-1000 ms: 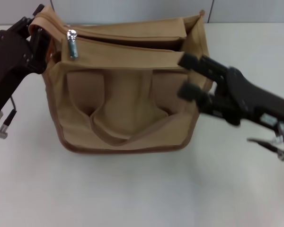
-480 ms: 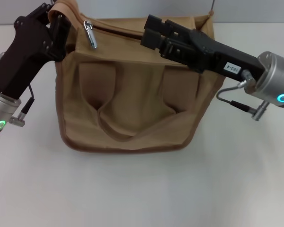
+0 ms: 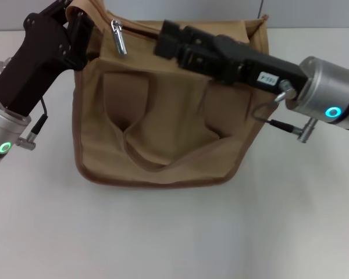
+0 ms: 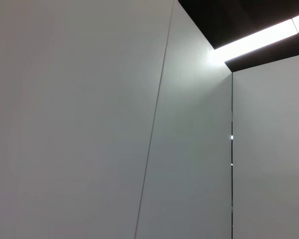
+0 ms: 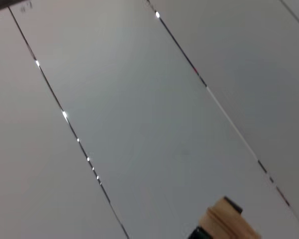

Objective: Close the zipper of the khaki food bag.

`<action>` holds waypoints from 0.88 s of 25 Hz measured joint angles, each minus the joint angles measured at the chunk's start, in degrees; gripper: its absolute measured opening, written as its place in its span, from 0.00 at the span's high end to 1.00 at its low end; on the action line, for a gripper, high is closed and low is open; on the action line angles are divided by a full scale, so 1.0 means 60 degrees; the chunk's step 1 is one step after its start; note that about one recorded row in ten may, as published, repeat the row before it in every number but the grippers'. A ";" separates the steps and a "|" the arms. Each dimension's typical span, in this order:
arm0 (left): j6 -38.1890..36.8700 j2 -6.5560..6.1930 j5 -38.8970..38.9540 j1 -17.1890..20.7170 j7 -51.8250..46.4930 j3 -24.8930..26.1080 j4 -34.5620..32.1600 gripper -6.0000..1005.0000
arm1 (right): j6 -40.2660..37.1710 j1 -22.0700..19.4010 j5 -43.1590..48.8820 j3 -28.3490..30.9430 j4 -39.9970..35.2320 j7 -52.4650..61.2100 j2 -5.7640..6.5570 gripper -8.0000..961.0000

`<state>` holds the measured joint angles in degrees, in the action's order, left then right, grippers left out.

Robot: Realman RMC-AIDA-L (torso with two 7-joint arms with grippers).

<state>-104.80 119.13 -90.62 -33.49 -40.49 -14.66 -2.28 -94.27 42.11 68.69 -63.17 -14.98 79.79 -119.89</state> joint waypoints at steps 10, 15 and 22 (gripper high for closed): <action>-0.0025 0.0007 -0.0002 -0.0374 -0.0004 -0.0072 0.0076 0.94 | 0.0214 0.0176 -0.0016 -0.0165 -0.0052 0.0072 0.0000 0.30; -0.0063 0.0008 -0.0002 -0.0514 -0.0004 -0.0086 0.0157 0.94 | 0.0482 0.0373 -0.0023 -0.0252 -0.0051 0.0156 0.0002 0.36; -0.0109 0.0008 0.0001 -0.0549 -0.0004 -0.0116 0.0161 0.94 | 0.0801 0.0503 -0.0145 -0.0344 -0.0102 0.0126 0.0001 0.44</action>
<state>-105.45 119.18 -90.61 -36.78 -40.52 -15.36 -1.32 -89.46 45.13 67.83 -65.23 -15.60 80.55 -119.88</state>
